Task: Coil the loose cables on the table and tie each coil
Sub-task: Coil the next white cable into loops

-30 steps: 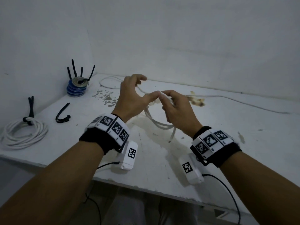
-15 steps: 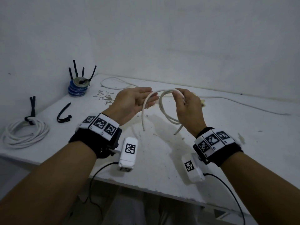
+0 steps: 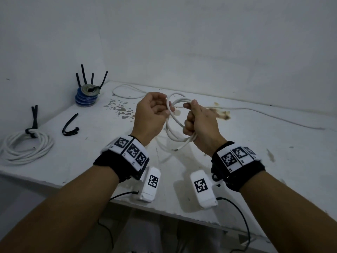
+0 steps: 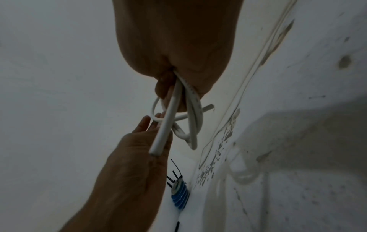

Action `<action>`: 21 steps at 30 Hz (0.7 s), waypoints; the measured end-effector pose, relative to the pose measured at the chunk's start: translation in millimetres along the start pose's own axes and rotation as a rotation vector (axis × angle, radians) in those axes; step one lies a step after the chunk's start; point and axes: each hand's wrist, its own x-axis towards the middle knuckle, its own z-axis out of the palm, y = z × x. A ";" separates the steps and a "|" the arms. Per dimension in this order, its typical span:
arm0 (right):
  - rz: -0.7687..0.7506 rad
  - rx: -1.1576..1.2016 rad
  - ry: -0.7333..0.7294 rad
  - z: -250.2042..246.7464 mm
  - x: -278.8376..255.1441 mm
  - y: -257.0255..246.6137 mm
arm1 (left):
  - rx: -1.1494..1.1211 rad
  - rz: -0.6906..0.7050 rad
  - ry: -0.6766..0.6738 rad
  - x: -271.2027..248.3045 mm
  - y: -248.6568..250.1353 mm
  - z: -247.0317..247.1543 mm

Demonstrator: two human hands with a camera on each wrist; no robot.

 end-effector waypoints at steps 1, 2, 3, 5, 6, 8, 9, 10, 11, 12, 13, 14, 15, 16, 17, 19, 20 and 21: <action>0.029 0.033 -0.025 1.8 -1.5 -1.3 | 0.045 0.055 0.021 -1.2 -2.5 1.3; 0.049 0.059 -0.046 2.9 -2.6 -3.0 | 0.094 0.122 0.036 -2.8 -4.3 2.4; 0.061 0.082 -0.063 3.7 -3.1 -4.3 | 0.143 0.194 0.054 -4.7 -5.6 3.1; 0.066 0.115 -0.086 5.2 -3.8 -6.6 | 0.236 0.344 0.109 -7.0 -8.5 2.9; 0.062 0.121 -0.095 5.9 -3.8 -7.1 | 0.285 0.392 0.145 -6.9 -9.4 2.0; 0.054 0.118 -0.105 7.0 -3.9 -8.2 | 0.329 0.384 0.184 -3.3 -10.6 -1.8; 0.051 0.115 -0.105 6.5 -3.9 -8.7 | 0.300 0.341 0.156 -0.7 -10.9 -4.0; 0.050 0.117 -0.105 5.3 -3.5 -9.6 | 0.245 0.285 0.116 1.9 -10.2 -6.0; 0.053 0.126 -0.103 3.7 -3.2 -10.1 | 0.184 0.222 0.084 4.2 -9.2 -7.8; 0.061 0.142 -0.102 2.4 -2.7 -10.7 | 0.128 0.153 0.059 6.3 -6.8 -9.4; 0.074 0.161 -0.101 1.2 -1.9 -10.0 | 0.083 0.079 0.026 8.6 -4.0 -11.0; 0.087 0.174 -0.104 0.5 -1.5 -9.4 | 0.051 0.008 -0.023 10.6 -1.6 -12.1; 0.100 0.179 -0.108 0.5 -2.0 -8.7 | 0.028 -0.054 -0.084 12.9 -0.4 -12.9; 0.110 0.179 -0.115 1.0 -2.5 -7.7 | 0.014 -0.102 -0.152 15.0 -0.3 -12.9; 0.116 0.182 -0.125 2.2 -3.4 -7.9 | 0.005 -0.132 -0.221 16.5 0.3 -12.6; 0.118 0.199 -0.140 4.2 -5.6 -9.8 | -0.024 -0.166 -0.330 15.3 1.3 -10.3; 0.115 0.208 -0.144 4.6 -6.4 -11.3 | -0.056 -0.181 -0.353 13.7 1.8 -9.1; 0.110 0.213 -0.146 4.1 -6.7 -12.1 | -0.095 -0.197 -0.363 11.9 2.8 -9.0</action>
